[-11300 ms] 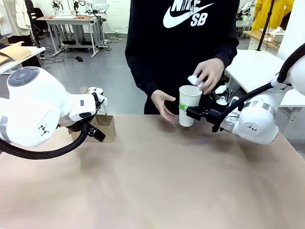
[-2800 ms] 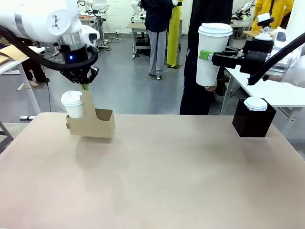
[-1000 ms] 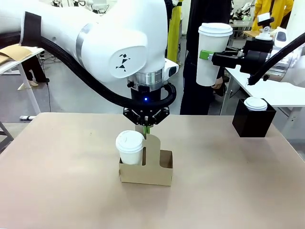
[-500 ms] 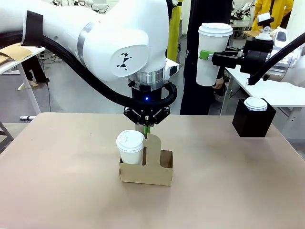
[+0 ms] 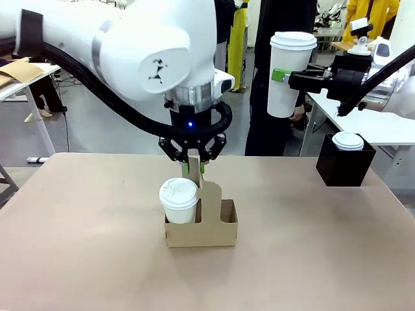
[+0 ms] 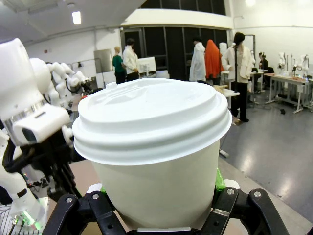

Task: Pour a drink into a cup and package it in a carrier.
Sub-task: Insert the held 600 ml Paper Cup into the Cup Carrier.

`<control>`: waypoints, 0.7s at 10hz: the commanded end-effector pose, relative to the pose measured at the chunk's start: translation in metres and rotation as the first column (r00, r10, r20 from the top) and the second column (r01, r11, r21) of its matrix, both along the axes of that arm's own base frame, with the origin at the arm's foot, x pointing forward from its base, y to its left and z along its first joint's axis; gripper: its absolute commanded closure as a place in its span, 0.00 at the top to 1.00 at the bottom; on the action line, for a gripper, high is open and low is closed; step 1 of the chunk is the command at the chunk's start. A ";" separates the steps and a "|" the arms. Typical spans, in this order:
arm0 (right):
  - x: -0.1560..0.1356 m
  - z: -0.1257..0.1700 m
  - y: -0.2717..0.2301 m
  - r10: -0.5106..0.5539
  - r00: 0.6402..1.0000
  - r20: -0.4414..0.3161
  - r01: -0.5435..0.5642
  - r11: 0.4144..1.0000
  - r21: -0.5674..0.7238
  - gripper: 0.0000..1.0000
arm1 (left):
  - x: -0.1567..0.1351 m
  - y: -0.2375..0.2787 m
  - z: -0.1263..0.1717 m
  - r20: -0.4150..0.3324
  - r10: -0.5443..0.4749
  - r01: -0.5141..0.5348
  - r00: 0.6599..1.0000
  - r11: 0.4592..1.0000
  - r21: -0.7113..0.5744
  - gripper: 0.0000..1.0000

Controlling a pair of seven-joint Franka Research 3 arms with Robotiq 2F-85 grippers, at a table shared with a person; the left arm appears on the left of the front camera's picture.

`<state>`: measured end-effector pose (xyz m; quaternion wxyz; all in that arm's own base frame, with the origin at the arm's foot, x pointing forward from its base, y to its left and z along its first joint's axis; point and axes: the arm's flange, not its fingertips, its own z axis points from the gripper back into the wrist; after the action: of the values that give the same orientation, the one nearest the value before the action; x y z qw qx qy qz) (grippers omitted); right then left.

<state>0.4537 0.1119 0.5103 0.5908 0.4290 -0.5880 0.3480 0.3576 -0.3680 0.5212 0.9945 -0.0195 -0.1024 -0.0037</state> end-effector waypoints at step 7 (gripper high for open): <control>0.017 -0.085 0.043 0.404 0.912 -0.069 -0.405 0.914 -0.003 0.80 | -0.007 0.156 0.067 0.062 -0.407 0.411 0.911 0.904 -0.114 1.00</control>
<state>0.4643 0.1521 0.4241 0.5503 0.5453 -0.4627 0.4310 0.3598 -0.2436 0.6023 0.9757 -0.0901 -0.1111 -0.1658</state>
